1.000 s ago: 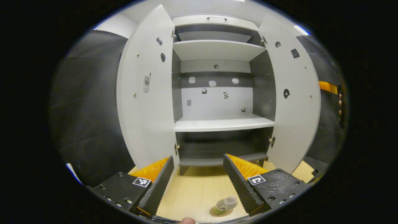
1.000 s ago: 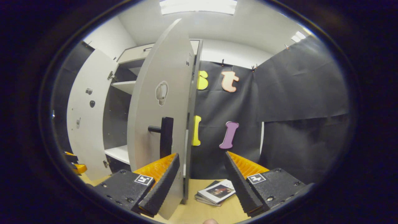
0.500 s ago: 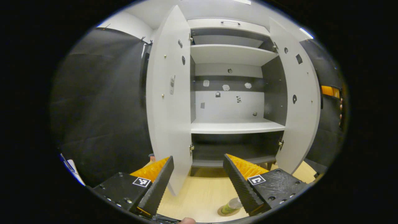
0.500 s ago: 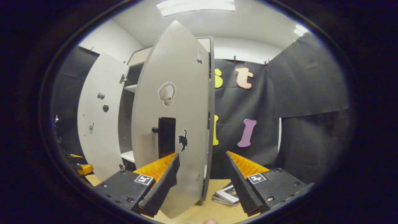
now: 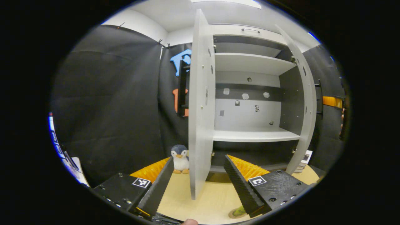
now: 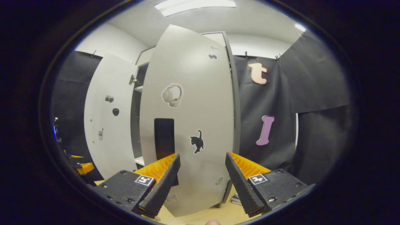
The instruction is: Grasp the bottle in the cabinet with the left hand and place it on the coaster, then close the right door with the right hand and the left door with the left hand.
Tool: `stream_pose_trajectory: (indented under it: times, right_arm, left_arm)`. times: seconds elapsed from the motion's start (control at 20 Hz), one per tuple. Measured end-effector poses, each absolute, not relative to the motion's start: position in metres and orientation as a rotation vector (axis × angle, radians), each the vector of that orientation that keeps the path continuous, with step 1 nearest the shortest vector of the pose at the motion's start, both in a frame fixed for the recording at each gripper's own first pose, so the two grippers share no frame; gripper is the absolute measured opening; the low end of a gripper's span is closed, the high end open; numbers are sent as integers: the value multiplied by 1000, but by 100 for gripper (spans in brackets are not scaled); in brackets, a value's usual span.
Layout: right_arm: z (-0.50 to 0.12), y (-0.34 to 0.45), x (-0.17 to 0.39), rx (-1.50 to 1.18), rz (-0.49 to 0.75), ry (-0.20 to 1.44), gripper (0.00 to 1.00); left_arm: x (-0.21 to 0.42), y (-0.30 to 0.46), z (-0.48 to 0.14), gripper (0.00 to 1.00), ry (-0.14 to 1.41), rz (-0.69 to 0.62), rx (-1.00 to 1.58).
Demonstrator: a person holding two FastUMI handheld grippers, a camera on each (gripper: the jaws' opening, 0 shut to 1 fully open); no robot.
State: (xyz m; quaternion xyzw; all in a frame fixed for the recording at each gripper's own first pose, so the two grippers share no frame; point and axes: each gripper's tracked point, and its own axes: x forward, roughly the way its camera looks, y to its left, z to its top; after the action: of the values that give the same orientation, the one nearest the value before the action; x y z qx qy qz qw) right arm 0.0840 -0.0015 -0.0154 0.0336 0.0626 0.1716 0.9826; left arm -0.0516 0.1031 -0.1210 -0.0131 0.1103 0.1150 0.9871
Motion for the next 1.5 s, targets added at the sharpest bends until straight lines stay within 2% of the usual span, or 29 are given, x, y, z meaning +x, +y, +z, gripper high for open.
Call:
stream_pose_trajectory:
  times: [0.25,0.3,0.35,0.45,0.5,0.65,0.7,0.75,0.85,0.95,1.1,1.15,1.3,1.5]
  right_arm:
    - [-23,33,91,99,399,147,94]
    - [-23,37,92,98,405,149,96]
    - [-23,42,93,96,412,150,96]
    - [-24,48,92,92,418,149,94]
    - [-25,49,91,89,417,150,95]
    - [-28,45,84,83,408,157,96]
    - [-28,43,83,83,400,160,95]
    - [-29,37,80,83,388,160,95]
    - [-29,28,76,89,364,160,96]
    - [-30,19,69,99,341,164,94]
    - [-32,0,58,87,297,168,94]
    - [-31,-8,55,77,280,166,95]
    - [-28,-27,46,71,235,167,94]
    - [-23,-43,36,85,203,158,95]
  left_arm:
    - [-61,128,-128,96,237,288,-62]
    - [-62,133,-125,96,232,295,-61]
    - [-63,138,-122,100,229,300,-60]
    - [-63,151,-112,96,211,315,-60]
    - [-64,157,-105,100,200,322,-63]
    - [-60,180,-102,96,212,352,-44]
    - [-58,188,-98,100,212,358,-41]
    - [-56,193,-94,100,211,356,-46]
    - [-49,200,-81,92,202,344,-67]
    - [-42,207,-79,100,215,331,-82]
    - [-29,214,-76,92,250,305,-139]
    - [-20,212,-69,96,246,285,-152]
    - [-1,208,-42,100,203,228,-153]
    - [13,214,-18,97,174,209,-105]
